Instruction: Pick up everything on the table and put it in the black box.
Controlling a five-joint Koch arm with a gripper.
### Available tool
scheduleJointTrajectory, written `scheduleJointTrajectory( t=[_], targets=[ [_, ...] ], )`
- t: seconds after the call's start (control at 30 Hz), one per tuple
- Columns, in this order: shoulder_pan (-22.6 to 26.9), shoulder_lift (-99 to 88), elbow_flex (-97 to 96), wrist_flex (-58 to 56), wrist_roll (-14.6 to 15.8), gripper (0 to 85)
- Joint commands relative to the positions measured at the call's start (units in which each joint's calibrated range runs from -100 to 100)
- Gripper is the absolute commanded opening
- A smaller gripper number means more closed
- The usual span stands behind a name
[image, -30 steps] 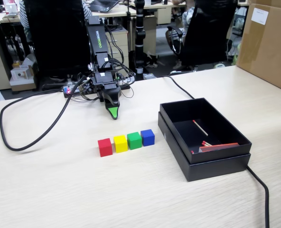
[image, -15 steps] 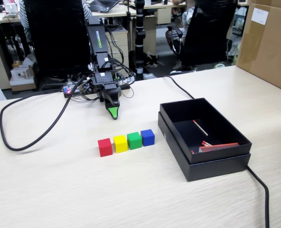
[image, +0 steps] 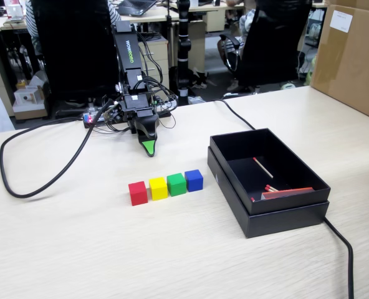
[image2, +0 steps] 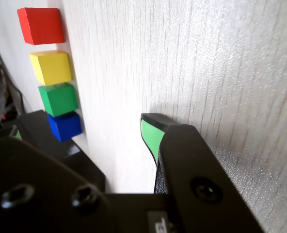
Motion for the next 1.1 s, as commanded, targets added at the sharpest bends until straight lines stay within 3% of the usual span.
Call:
scheduleJointTrajectory(
  t=[0.0,0.73,1.07],
  targets=[
    [0.0,-0.1,-0.9,-2.8,0.0,48.5],
    [1.1,0.3,0.2,-2.8,0.1,47.6],
    [-0.6,3.0,24.0,-29.6,1.0,47.1]
  ],
)
